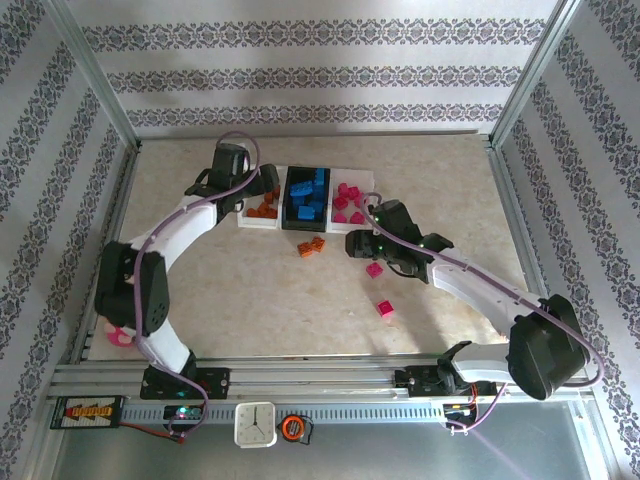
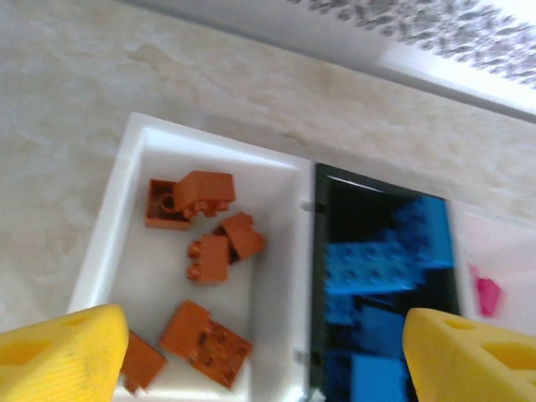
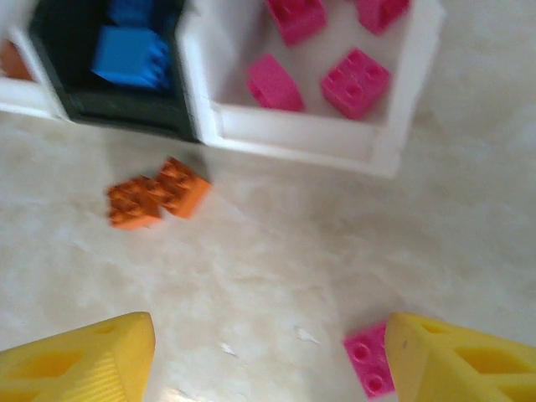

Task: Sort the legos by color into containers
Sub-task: Place the lego in the container, then pick up the lego from the center of the table.

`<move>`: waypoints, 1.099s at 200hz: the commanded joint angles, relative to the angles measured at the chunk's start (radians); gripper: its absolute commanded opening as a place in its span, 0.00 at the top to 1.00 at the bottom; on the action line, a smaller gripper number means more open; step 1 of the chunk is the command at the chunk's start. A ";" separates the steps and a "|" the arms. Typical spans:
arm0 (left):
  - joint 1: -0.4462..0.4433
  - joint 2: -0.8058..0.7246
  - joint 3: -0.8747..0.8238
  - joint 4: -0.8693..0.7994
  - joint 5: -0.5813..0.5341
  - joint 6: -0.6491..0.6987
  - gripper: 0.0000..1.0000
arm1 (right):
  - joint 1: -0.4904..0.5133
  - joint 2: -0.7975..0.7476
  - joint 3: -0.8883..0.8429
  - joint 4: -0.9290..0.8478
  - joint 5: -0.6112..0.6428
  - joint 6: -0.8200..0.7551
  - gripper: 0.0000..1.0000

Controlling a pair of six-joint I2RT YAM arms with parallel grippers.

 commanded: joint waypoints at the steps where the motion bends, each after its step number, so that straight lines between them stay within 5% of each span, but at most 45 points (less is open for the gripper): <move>1: -0.044 -0.122 -0.112 0.047 0.082 -0.043 0.03 | -0.010 0.066 -0.009 -0.144 0.090 0.026 0.27; 89: -0.106 -0.458 -0.557 0.177 0.164 -0.175 0.00 | -0.008 0.293 0.044 -0.146 0.059 -0.017 0.32; 176: -0.106 -0.546 -0.761 0.205 0.171 -0.212 0.00 | -0.002 0.302 0.093 -0.135 0.015 -0.088 0.65; 220: -0.105 -0.572 -0.789 0.209 0.154 -0.215 0.00 | 0.039 0.202 0.188 -0.160 -0.030 -0.105 0.70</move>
